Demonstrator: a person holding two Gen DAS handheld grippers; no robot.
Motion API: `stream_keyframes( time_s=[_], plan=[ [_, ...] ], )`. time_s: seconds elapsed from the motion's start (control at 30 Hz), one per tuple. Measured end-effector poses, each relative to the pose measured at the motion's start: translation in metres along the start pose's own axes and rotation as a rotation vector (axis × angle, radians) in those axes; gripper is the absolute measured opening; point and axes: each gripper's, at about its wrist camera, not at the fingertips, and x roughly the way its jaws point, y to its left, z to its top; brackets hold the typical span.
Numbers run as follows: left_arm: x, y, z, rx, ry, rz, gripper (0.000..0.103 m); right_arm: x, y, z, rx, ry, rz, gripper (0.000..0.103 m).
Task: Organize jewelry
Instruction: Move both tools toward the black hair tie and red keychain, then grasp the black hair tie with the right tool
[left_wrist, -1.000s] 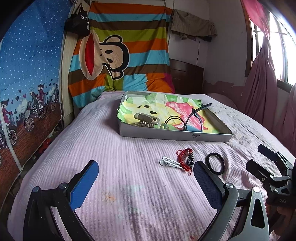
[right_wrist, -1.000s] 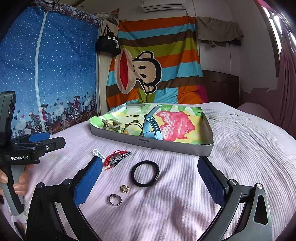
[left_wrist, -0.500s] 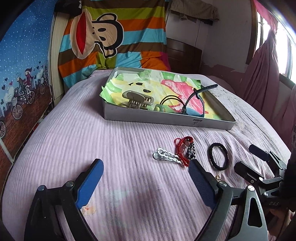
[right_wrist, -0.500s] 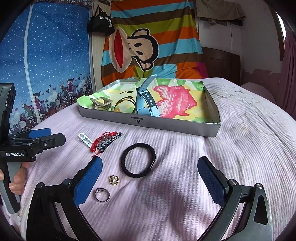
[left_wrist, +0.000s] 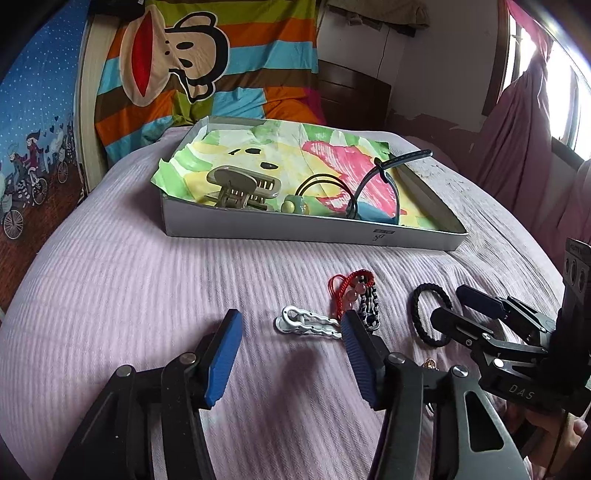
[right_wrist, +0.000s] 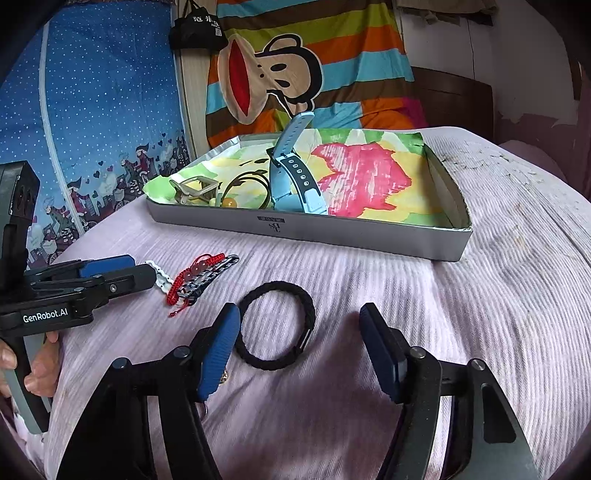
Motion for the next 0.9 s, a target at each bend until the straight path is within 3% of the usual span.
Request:
stream_keyframes(
  time_s=[0.2,0.77,0.83,0.9],
  plan=[
    [0.007,0.0,-0.003,0.0,0.008,-0.03,0.032,0.01,-0.004,-0.002,0.031,0.028,0.005,0.043],
    [-0.001,0.002,-0.015,-0.009,-0.052,-0.068,0.019,0.017,-0.007,-0.008,0.048,0.045,0.016,0.043],
    [-0.004,0.002,-0.017,-0.01,-0.058,-0.083,0.007,0.017,-0.008,-0.008,0.05,0.045,0.018,0.043],
    [-0.005,0.002,-0.018,-0.011,-0.06,-0.097,0.007,0.017,-0.008,-0.008,0.051,0.043,0.021,0.043]
  ],
)
